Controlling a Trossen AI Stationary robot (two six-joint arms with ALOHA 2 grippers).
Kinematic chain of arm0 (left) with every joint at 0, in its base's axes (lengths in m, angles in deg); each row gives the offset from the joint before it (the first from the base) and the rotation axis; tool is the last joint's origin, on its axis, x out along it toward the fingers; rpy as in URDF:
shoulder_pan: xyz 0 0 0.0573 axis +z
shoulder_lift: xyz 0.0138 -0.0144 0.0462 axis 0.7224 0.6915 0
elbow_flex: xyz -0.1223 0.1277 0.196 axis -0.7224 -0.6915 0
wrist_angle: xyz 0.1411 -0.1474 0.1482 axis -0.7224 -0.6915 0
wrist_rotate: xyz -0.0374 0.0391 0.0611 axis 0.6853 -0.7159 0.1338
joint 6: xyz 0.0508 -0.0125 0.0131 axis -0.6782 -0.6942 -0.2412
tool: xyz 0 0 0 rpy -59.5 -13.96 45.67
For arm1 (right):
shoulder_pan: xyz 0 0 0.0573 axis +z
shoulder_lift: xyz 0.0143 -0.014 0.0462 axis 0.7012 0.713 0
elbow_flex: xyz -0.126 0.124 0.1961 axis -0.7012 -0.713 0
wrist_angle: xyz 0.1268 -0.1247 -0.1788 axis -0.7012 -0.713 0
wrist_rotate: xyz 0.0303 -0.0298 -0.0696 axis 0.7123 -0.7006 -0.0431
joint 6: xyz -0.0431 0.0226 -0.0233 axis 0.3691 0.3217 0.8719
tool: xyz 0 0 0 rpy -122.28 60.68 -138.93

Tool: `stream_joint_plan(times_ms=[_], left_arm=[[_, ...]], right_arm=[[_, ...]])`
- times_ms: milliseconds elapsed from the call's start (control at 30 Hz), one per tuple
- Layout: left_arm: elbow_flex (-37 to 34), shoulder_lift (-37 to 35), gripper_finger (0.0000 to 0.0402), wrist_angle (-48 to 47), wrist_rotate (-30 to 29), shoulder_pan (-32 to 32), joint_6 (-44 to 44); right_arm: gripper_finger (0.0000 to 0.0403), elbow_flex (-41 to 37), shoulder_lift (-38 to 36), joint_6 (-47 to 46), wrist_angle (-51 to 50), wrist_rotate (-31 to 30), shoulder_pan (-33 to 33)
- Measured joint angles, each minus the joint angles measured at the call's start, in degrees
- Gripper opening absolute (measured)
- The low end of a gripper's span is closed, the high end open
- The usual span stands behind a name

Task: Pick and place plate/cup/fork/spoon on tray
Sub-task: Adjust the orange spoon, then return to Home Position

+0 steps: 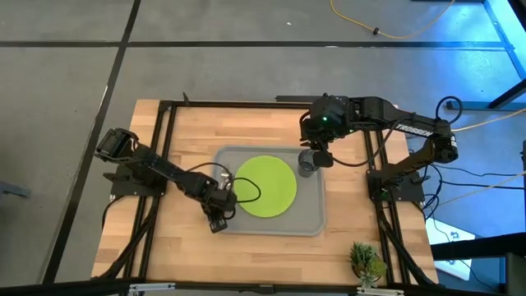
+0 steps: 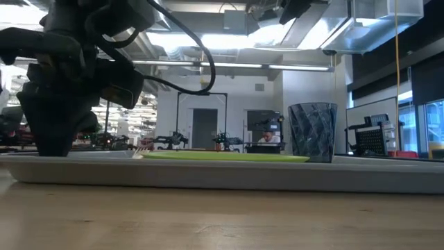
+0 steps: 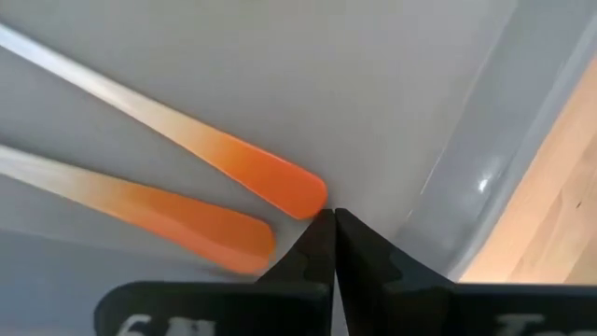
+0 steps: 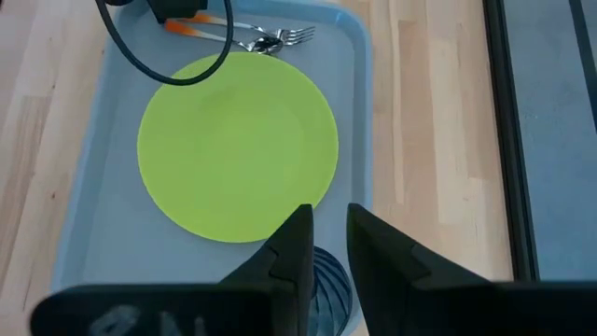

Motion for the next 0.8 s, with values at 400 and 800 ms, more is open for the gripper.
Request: stream_joint_plan(times_ms=[400, 800], left_arm=[[0.0, 0.0, 0.0000, 0.0, -0.9, 2.8, -2.7], [0.0, 0.0, 0.0000, 1.1, -0.8, 4.1, -3.7]], right_arm=[[0.0071, 0.0, 0.0, 0.0, 0.0, 0.0, 0.0], [0.0071, 0.0, 0.0, 0.0, 0.0, 0.0, 0.0]])
